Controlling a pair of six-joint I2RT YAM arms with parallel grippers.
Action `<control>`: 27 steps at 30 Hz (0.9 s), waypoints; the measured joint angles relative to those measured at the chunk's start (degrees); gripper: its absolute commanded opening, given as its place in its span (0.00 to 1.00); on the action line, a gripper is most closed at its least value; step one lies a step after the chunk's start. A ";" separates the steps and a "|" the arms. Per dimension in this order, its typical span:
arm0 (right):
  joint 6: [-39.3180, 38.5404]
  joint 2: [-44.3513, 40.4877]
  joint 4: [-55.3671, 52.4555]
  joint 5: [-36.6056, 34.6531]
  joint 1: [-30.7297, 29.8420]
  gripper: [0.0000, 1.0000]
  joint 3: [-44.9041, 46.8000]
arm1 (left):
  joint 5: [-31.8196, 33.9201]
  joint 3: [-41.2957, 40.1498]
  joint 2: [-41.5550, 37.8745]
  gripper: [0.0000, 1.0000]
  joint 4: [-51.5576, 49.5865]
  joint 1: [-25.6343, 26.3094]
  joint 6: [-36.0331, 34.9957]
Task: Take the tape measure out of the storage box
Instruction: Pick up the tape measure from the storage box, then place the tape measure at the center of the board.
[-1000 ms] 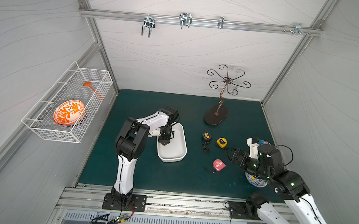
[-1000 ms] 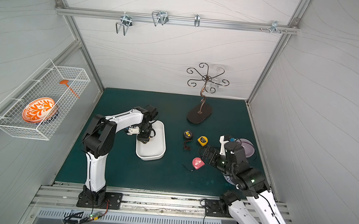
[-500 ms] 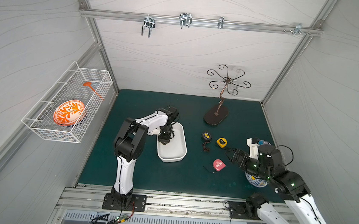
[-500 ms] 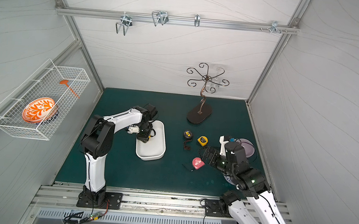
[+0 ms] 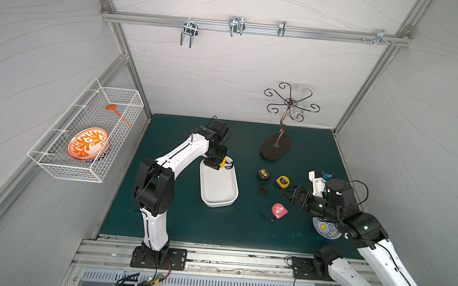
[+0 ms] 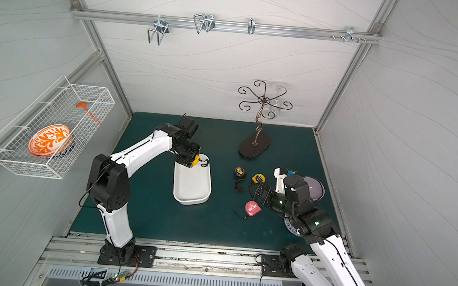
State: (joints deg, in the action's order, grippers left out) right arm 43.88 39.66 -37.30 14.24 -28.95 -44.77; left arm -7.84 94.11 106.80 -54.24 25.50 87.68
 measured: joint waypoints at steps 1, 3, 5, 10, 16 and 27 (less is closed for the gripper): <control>-0.04 0.52 1.51 0.61 0.00 0.99 0.59 | -1.03 0.68 0.02 0.00 -0.07 0.59 -0.96; -0.24 1.70 3.96 1.75 0.00 0.99 1.40 | -2.78 2.05 0.00 0.00 -0.42 1.99 -2.47; -0.37 3.13 6.73 2.93 0.00 0.99 2.05 | -4.22 3.45 0.02 0.00 -0.46 3.61 -3.67; -0.57 5.86 13.35 4.74 -0.39 0.99 2.60 | -7.08 6.27 0.02 0.00 -0.39 8.33 -4.76; -0.72 7.89 20.79 4.28 -2.43 0.99 3.56 | -9.16 6.51 -0.04 0.00 0.11 12.90 -3.10; 0.02 12.48 30.36 0.74 -6.32 0.89 5.70 | -11.17 6.82 -0.09 0.00 4.31 15.96 1.88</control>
State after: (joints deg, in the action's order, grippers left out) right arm 43.90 52.14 -6.94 14.98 -35.27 -39.07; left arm -19.00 100.92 106.72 -49.93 41.45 89.56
